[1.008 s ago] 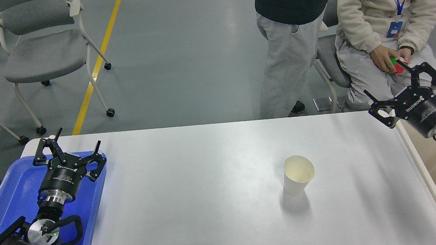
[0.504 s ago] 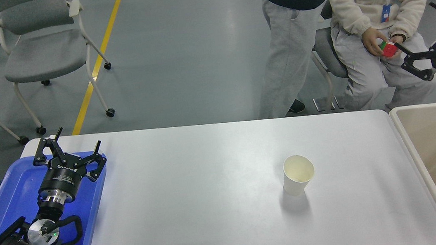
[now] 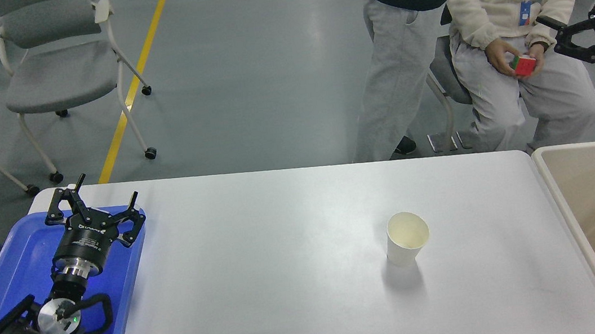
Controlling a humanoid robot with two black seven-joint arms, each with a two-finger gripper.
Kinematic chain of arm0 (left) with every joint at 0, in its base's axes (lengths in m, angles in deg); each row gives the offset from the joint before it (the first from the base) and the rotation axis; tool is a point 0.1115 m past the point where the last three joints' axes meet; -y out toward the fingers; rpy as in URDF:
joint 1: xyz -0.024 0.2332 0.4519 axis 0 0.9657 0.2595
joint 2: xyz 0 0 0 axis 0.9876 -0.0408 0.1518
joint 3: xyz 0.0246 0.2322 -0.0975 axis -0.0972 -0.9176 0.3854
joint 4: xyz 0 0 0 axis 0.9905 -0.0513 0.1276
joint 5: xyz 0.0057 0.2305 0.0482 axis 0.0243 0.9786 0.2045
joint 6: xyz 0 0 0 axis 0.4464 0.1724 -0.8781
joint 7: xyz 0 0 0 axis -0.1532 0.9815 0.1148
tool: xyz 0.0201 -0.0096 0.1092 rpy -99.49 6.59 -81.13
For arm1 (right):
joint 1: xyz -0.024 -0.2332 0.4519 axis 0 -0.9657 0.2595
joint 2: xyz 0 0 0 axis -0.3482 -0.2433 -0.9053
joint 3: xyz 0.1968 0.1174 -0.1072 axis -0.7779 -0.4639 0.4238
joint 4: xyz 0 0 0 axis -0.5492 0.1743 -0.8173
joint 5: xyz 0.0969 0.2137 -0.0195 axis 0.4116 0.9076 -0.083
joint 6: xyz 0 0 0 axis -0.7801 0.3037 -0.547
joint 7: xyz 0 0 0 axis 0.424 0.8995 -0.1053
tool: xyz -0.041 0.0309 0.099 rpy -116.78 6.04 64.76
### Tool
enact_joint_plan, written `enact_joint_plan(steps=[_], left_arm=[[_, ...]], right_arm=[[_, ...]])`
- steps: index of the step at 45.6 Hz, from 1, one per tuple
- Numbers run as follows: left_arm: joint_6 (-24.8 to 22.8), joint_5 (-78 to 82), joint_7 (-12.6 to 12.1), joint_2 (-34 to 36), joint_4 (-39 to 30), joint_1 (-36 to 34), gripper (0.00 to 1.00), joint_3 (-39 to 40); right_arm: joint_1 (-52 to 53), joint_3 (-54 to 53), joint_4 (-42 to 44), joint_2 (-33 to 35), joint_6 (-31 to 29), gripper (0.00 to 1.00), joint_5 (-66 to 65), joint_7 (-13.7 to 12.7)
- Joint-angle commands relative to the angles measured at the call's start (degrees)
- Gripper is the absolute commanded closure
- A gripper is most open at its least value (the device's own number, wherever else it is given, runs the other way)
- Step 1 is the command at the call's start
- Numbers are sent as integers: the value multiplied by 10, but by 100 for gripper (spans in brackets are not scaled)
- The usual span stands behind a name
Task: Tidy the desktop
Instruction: 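Lower the open right gripper and reach toward the white paper cup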
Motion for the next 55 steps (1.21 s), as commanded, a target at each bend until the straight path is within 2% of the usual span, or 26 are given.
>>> enact_joint_plan(steps=[1,14,22,26,33,37,43,55], left_arm=[[0,0,0,0,0,0,0,0],[0,0,0,0,0,0,0,0],[0,0,0,0,0,0,0,0],[0,0,0,0,0,0,0,0],[0,0,0,0,0,0,0,0],[0,0,-1,0,0,0,0,0],[0,0,-1,0,0,0,0,0],[0,1,-1,0,0,0,0,0]], right_arm=[[85,105,-81,13,53,0,-83,3],[119,222,-232,8,191,0,-228,9],[150,313,-320,4,268,0,-242,29],[157,360,-355,1,302,0,-243,53],[196,486,-409,-26,365,0,-236,121],[215,531,-440,-40,394,0,-233,143],[230,553,-461,-69,417,0,-233,148],[218,582,-455,-147,427,0,-242,151]])
